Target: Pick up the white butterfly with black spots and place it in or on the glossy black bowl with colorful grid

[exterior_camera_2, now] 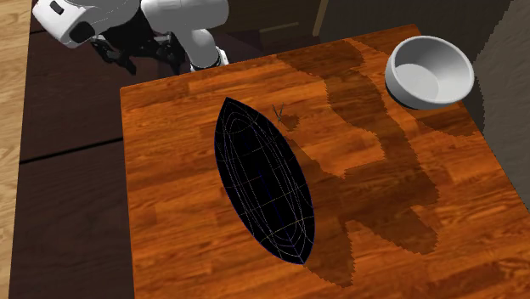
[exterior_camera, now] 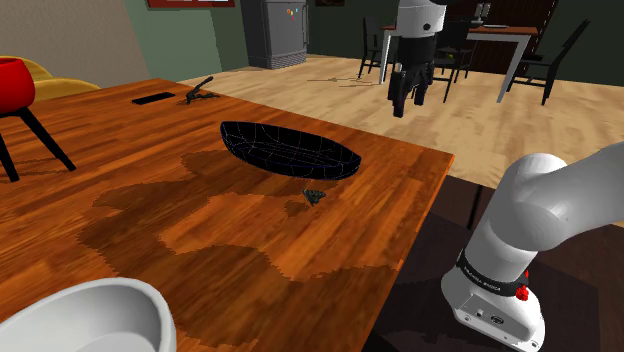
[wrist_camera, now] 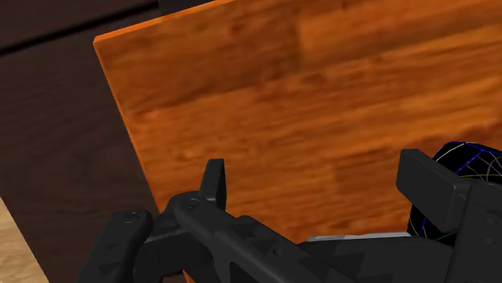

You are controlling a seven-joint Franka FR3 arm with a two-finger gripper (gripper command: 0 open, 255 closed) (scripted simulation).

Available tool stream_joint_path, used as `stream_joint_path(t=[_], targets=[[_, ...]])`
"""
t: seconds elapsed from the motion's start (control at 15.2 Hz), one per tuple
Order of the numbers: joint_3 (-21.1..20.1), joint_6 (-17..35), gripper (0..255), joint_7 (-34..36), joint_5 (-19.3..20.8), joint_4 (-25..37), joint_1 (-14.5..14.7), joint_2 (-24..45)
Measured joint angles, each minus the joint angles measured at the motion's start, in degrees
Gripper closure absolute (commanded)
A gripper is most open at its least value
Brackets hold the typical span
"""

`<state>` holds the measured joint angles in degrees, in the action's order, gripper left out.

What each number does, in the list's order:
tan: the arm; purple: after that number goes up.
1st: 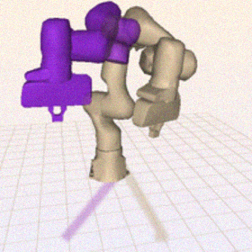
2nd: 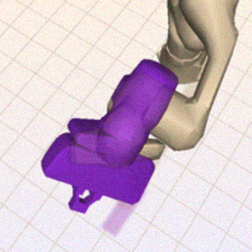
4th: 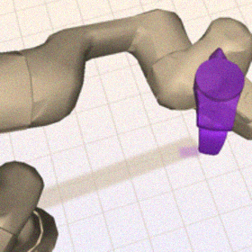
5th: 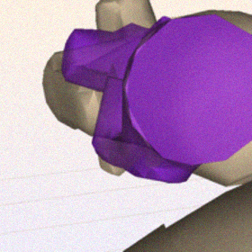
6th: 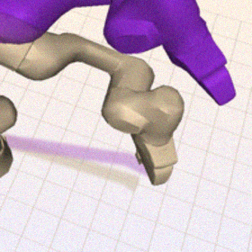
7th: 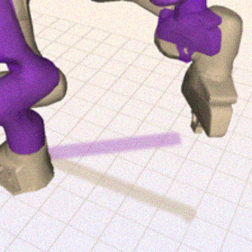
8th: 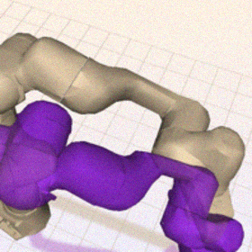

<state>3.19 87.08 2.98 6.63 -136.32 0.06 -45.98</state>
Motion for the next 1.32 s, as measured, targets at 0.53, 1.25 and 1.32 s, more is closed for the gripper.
stream_joint_path(t=[0.53, 1.25, 1.32], targets=[[-5.8, 5.8, 0, 5.9, -4.8, -1.6, 3.1, 4.5], [-16.8, 15.9, 0, 16.8, -11.3, 2.0, 8.2, 18.0], [-17.7, 16.6, 0, 17.8, -11.6, 2.4, 8.6, 19.0]])
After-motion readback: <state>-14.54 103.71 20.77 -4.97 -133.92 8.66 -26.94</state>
